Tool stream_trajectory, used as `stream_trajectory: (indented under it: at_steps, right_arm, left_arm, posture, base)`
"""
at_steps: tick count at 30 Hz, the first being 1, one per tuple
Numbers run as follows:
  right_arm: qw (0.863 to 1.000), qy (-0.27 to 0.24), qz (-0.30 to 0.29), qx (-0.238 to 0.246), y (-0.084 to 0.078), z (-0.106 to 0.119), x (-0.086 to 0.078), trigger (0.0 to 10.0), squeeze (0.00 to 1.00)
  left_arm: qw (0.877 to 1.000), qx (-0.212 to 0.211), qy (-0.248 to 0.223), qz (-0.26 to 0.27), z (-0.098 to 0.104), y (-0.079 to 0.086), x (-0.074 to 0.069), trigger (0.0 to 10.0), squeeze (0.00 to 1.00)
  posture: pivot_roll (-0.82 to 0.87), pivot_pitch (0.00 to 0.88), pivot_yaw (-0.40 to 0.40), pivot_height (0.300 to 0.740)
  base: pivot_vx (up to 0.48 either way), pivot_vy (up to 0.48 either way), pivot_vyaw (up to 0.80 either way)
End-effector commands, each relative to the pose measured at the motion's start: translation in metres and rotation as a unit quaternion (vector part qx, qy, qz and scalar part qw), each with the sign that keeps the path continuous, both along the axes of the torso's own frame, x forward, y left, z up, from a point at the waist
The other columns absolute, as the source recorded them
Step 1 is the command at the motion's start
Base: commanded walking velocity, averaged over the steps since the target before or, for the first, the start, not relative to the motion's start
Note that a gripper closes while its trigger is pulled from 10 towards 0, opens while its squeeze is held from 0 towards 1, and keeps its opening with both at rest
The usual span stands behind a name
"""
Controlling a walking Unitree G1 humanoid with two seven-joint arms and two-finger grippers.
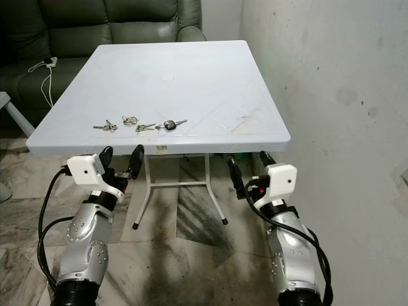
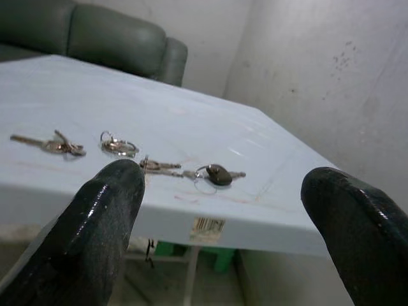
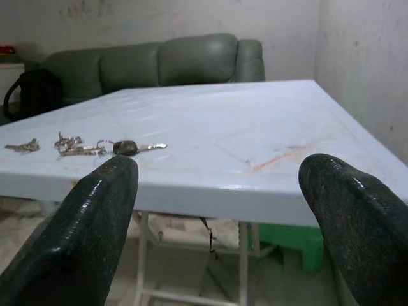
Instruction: Hang keys on a hook
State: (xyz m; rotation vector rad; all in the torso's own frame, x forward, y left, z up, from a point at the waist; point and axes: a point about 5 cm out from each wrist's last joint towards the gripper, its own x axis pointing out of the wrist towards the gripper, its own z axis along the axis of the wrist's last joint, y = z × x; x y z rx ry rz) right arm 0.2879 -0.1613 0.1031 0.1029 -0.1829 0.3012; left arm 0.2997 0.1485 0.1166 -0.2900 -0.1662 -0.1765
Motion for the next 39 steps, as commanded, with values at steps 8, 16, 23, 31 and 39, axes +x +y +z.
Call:
stream_trajectory:
  at_steps: [8, 16, 23, 31, 39]
  right_arm:
    - [1.0, 0.005, 0.008, 0.002, 0.0029, 0.0084, -0.0022, 10.0, 0.0]
    - [1.0, 0.013, 0.011, 0.003, 0.0063, 0.0098, -0.0039, 10.0, 0.0]
    - [1.0, 0.014, 0.015, 0.002, 0.0074, 0.0112, -0.0042, 10.0, 0.0]
    - [1.0, 0.016, 0.018, -0.002, 0.0062, 0.0128, -0.0042, 10.0, 0.0]
    - [1.0, 0.017, 0.021, -0.005, 0.0051, 0.0147, -0.0036, 10.0, 0.0]
  left_arm:
    - [1.0, -0.005, 0.011, -0.003, 0.007, 0.0003, -0.0007, 10.0, 0.0]
    - [1.0, -0.013, 0.023, 0.001, 0.0078, 0.0045, -0.0005, 10.0, 0.0]
    - [1.0, -0.011, 0.029, 0.002, 0.0069, 0.0048, 0.0001, 10.0, 0.0]
    - [0.999, -0.013, 0.031, 0.003, 0.0072, 0.0045, 0.0009, 10.0, 0.0]
    - [0.999, -0.012, 0.032, 0.004, 0.0075, 0.0033, 0.0019, 10.0, 0.0]
  posture:
    - [-0.07, 0.0, -0.025, 0.74]
    - [-0.06, 0.0, -0.026, 0.74]
    - [-0.06, 0.0, -0.03, 0.74]
    - [-0.06, 0.0, -0.035, 0.74]
    - [-0.06, 0.0, -0.04, 0.74]
  base:
    - [0.0, 0.381, 0.0]
    - [0.0, 0.444, 0.0]
    - [0.0, 0.461, 0.0]
    - [0.0, 0.48, 0.0]
    - [0.0, 0.48, 0.0]
